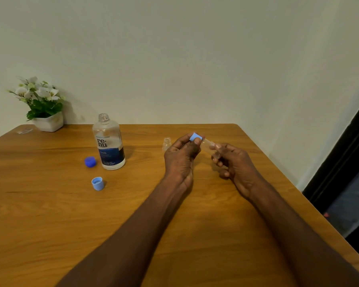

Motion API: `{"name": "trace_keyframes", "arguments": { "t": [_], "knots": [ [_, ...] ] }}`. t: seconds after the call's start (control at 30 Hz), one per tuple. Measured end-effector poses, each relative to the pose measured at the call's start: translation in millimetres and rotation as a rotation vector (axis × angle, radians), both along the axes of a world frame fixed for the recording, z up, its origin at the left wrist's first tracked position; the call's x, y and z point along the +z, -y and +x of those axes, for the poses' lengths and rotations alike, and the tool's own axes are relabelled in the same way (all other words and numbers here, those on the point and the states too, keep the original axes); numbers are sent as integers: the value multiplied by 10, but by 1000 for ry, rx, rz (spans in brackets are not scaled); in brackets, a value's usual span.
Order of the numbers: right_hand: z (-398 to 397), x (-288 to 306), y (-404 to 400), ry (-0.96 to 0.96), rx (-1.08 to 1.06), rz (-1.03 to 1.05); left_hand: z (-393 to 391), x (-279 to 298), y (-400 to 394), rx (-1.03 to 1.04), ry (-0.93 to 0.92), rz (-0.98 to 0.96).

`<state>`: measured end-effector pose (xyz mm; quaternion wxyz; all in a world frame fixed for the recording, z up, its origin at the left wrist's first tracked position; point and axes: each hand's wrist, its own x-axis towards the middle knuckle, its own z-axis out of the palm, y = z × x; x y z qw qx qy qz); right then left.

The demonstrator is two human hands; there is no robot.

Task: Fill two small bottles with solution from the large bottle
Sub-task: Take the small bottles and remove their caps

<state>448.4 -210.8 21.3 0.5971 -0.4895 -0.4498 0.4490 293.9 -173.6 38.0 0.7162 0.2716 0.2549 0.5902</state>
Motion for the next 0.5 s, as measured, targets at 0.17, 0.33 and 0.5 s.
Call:
{"name": "trace_keyframes", "arguments": {
  "t": [0.17, 0.33, 0.5],
  "knots": [
    [-25, 9, -9, -17, 61, -5, -22, 2, -18, 8, 11, 1],
    [-40, 7, -18, -4, 0, -29, -26, -4, -23, -5, 10, 10],
    [-28, 24, -19, -45, 56, -23, -35, -11, -48, -1, 13, 22]
  ]
}}
